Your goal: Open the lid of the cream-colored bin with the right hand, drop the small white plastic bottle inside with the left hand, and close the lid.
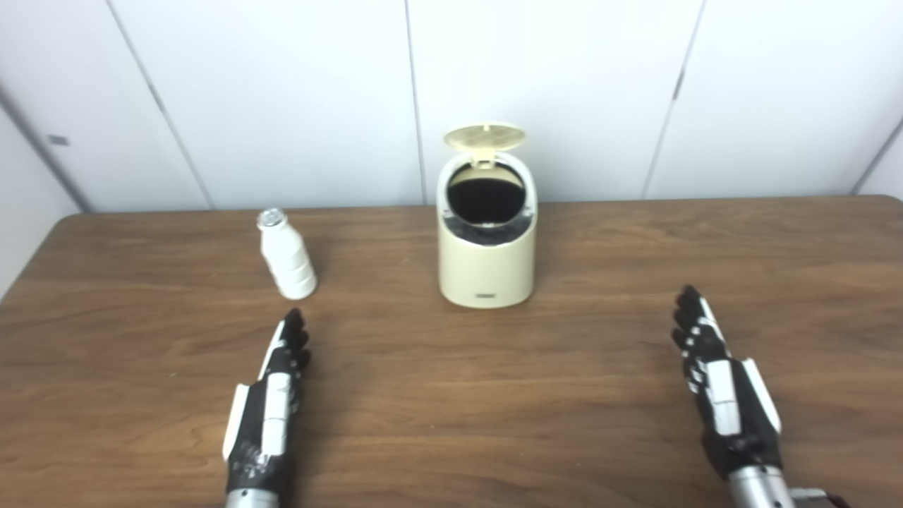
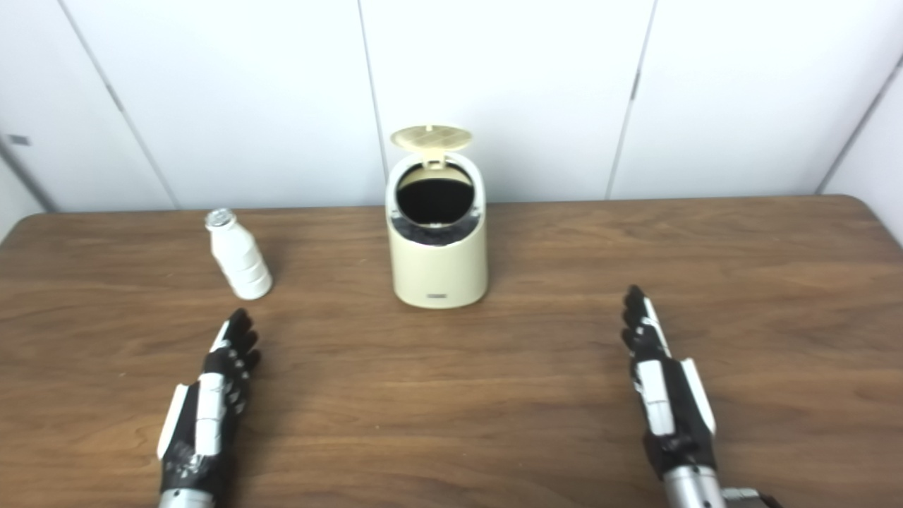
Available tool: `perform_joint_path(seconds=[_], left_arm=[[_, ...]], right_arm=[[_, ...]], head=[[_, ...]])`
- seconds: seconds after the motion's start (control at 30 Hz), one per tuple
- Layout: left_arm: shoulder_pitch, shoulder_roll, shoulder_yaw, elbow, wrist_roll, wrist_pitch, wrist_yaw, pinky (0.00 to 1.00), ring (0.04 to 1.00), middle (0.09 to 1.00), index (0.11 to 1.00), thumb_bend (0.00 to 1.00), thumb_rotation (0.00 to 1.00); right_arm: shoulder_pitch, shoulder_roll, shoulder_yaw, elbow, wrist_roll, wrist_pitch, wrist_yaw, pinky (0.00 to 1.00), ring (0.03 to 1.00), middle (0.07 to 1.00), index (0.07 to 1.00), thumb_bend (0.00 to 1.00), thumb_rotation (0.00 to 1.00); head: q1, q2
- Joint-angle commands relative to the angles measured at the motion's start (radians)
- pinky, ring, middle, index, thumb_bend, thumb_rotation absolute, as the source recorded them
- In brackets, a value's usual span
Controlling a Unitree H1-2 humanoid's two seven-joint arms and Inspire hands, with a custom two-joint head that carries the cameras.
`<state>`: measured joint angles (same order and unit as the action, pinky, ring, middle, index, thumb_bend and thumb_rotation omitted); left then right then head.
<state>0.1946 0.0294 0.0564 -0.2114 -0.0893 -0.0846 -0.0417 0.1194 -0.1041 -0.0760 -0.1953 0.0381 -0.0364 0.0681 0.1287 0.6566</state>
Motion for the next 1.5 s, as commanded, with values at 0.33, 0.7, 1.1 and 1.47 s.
perform_joint_path(seconds=[0.33,0.7,1.1,1.47], left_arm=[[0.031,-0.043,-0.038,0.018,0.078,-0.067,0.047,1.00,1.000,1.000,1.000,0.68,0.85],[0.039,-0.042,-0.035,-0.049,0.229,-0.021,0.109,0.99,0.994,0.994,1.000,0.76,0.66],[-0.094,0.092,0.049,-0.261,0.529,0.166,0.099,0.73,0.863,0.938,0.974,0.90,0.31],[-0.334,0.338,0.060,-0.228,0.834,0.396,-0.025,0.60,0.776,0.843,0.890,1.00,0.33]], right_arm=[[-0.004,-0.032,-0.022,-0.001,0.080,-0.031,0.023,1.00,1.000,1.000,0.998,0.62,1.00],[0.014,-0.027,-0.016,-0.092,0.100,0.049,0.020,1.00,1.000,1.000,1.000,0.63,1.00],[0.022,-0.029,-0.040,-0.113,0.111,0.082,0.003,1.00,0.988,0.963,0.947,0.61,1.00],[0.027,-0.050,-0.036,-0.153,0.039,0.128,0.000,0.92,0.958,0.927,0.937,0.66,1.00]], head=[[0.185,-0.100],[0.200,-0.112],[0.196,-0.104],[0.209,-0.102]])
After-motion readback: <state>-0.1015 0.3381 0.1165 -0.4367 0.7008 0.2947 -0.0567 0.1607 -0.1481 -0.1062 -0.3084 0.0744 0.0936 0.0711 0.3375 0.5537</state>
